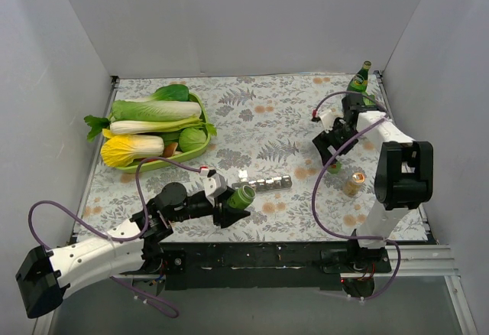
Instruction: Sort the pills into containers
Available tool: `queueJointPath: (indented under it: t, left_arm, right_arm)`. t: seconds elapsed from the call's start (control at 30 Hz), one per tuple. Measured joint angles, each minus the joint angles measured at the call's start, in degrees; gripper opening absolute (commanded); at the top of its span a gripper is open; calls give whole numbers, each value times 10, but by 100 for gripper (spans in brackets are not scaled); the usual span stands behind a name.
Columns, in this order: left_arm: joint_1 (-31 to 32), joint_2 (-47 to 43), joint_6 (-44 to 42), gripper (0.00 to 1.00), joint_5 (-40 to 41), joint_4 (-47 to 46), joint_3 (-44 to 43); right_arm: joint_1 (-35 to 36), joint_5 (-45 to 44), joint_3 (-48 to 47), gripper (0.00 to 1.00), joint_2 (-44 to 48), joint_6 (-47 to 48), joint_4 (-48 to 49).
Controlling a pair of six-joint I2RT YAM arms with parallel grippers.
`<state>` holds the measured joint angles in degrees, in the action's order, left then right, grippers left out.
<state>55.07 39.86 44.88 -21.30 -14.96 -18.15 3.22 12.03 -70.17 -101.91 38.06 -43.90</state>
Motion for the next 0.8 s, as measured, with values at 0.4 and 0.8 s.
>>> queueJointPath:
  t: [0.4,0.8]
  left_arm:
    - [0,42,23,0,-30,-61,0]
    - [0,77,54,0,-50,-95,-6]
  right_arm:
    - [36,396,66,95,330,101,68]
    - [151,614,61,94,302,279,-51]
